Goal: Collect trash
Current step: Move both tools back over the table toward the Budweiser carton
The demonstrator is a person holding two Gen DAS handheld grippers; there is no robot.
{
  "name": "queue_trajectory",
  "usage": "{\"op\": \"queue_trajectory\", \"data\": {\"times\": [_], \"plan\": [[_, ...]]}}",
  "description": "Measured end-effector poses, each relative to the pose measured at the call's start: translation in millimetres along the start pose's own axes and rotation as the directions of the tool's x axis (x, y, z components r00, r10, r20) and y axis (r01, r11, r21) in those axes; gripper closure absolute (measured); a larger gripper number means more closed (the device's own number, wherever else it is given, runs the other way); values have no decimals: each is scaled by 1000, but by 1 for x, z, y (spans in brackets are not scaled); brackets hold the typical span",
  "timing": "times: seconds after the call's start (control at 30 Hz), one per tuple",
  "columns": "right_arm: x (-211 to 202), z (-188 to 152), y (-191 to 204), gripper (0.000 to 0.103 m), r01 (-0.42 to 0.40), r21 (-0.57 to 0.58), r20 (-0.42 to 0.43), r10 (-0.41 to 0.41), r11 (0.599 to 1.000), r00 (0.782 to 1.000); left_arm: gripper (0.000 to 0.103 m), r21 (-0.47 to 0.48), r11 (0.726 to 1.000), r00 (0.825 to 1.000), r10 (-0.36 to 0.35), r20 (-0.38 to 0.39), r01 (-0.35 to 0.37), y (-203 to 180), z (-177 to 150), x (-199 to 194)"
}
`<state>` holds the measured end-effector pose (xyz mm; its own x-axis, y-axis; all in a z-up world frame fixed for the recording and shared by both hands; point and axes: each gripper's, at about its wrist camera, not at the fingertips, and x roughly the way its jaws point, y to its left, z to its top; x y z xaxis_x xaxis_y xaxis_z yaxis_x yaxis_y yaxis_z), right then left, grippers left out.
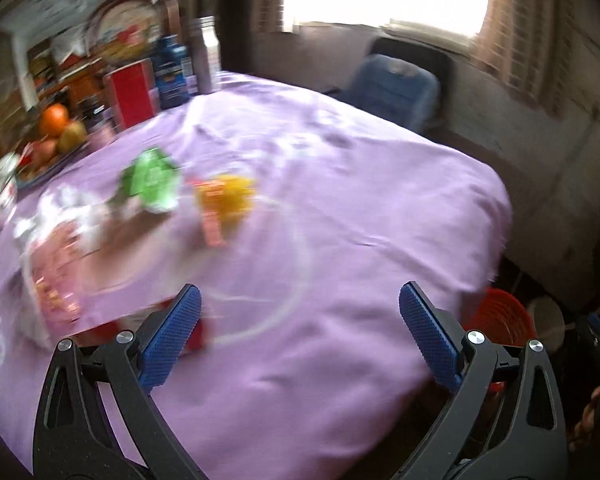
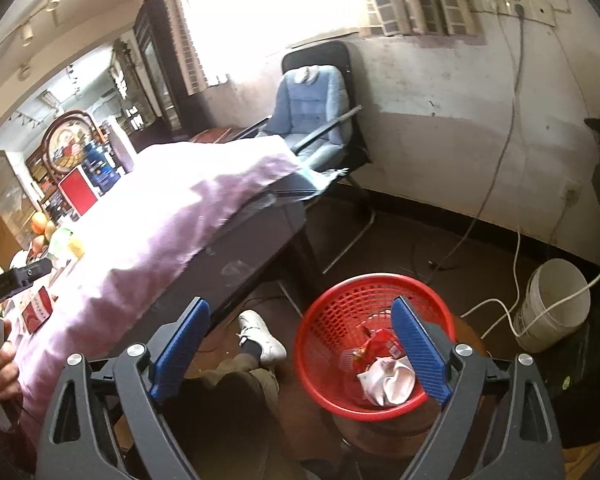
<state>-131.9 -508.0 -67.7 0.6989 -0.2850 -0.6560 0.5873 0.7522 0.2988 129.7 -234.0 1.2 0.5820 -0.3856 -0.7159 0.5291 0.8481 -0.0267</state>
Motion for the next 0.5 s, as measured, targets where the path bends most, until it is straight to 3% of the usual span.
{"op": "queue_trajectory", "data": {"times": [0.23, 0.5], "plan": [[2, 3, 35, 11, -59, -50, -18, 58, 997, 998, 7, -174, 980, 996, 93, -16, -95, 88, -13, -17], [11, 3, 122, 11, -186, -211, -59, 177, 960, 982, 7, -318, 920, 973, 226, -51, -231, 176, -36, -38]]}}
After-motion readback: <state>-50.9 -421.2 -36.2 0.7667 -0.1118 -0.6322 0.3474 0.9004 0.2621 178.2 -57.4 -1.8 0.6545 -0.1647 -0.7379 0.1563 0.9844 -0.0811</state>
